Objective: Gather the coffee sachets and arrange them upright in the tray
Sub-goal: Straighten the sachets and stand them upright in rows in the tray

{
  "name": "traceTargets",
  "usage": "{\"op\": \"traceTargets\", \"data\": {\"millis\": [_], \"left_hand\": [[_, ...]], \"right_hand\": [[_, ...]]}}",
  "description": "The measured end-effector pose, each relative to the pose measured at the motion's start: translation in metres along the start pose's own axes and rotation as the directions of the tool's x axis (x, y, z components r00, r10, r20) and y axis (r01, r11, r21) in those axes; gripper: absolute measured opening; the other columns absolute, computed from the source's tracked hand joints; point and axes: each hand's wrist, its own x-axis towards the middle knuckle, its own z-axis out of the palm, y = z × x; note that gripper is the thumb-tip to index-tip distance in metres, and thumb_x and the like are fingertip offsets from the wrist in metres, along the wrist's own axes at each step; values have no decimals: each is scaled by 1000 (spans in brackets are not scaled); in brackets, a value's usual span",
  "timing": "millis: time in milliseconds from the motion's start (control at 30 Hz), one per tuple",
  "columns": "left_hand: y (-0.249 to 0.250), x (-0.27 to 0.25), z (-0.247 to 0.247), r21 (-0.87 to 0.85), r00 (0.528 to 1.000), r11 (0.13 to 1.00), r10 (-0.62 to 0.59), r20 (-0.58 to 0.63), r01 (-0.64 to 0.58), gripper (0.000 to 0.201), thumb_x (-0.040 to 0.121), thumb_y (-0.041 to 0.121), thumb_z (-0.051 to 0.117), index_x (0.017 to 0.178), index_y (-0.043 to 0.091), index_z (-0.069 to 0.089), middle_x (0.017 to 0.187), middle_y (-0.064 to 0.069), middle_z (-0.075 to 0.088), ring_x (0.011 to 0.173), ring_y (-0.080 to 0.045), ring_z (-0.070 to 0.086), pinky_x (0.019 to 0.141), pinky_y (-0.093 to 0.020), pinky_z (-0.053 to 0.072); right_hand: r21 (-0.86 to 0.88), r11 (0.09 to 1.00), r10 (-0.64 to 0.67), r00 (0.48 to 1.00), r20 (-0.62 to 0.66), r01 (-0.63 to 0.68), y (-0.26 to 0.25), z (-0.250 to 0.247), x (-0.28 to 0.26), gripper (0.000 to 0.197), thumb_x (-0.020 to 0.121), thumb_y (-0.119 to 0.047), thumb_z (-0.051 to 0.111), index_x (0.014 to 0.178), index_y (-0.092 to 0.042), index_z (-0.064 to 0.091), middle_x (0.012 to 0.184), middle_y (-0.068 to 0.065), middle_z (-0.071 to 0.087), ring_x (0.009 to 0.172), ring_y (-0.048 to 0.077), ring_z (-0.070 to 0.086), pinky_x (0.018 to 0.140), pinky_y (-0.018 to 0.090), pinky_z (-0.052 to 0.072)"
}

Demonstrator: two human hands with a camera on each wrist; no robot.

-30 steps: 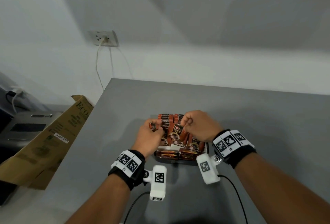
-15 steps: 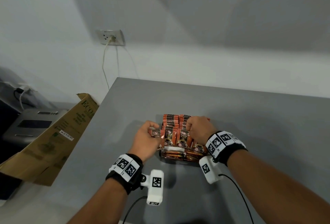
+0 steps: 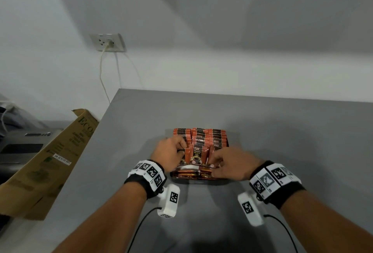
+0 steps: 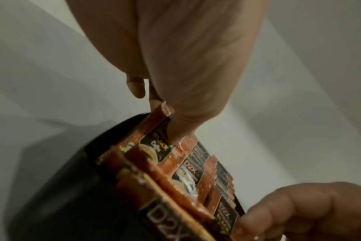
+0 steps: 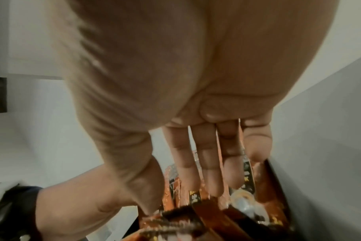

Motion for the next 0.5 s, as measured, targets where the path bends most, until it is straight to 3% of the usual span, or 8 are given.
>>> {"op": "traceTargets", "data": {"millis": [133, 300, 367, 433, 500], "left_hand": [[-8, 3, 3, 43, 999, 999, 11, -50, -9, 27, 85, 8, 71, 81, 33, 60, 95, 11, 64, 92, -10, 61, 88, -34, 55], [-8, -5, 3, 117, 988, 992, 65, -143, -48, 22, 86, 19, 69, 106, 26, 65, 105, 9, 52, 106, -14, 45, 96, -31, 42], [1, -15, -1, 6, 994, 997, 75, -80, -75, 21, 85, 18, 67, 105, 26, 65, 100, 12, 57, 98, -10, 53, 89, -26, 46], [10, -27, -3, -85, 991, 992, 102, 91, -94, 21, 83, 23, 69, 103, 27, 65, 98, 13, 62, 93, -4, 59, 83, -24, 50], [14, -37, -1, -36, 969, 991, 134, 209, -129, 25, 80, 30, 72, 104, 27, 65, 100, 15, 64, 92, -1, 60, 81, -21, 50]], "right_hand": [[26, 1000, -12, 1000, 0, 12, 4, 10, 0, 38, 83, -45, 72, 115, -25, 70, 110, -8, 69, 100, 11, 64, 91, 31, 53], [23, 998, -57, 998, -35, 58, 6, 16, 5, 26, 86, -34, 69, 109, -21, 73, 102, -7, 72, 89, 9, 67, 83, 30, 57], [4, 997, -72, 995, -62, 72, 7, 20, 7, 23, 87, -30, 67, 108, -20, 73, 100, -6, 72, 86, 10, 66, 81, 31, 57], [-40, 995, -90, 993, -81, 87, 6, 24, 9, 24, 87, -29, 66, 109, -20, 71, 99, -5, 71, 84, 11, 65, 78, 29, 56], [-85, 991, -112, 989, -100, 104, 5, 28, 12, 24, 87, -30, 65, 109, -21, 70, 98, -5, 70, 83, 12, 65, 77, 31, 57]]}}
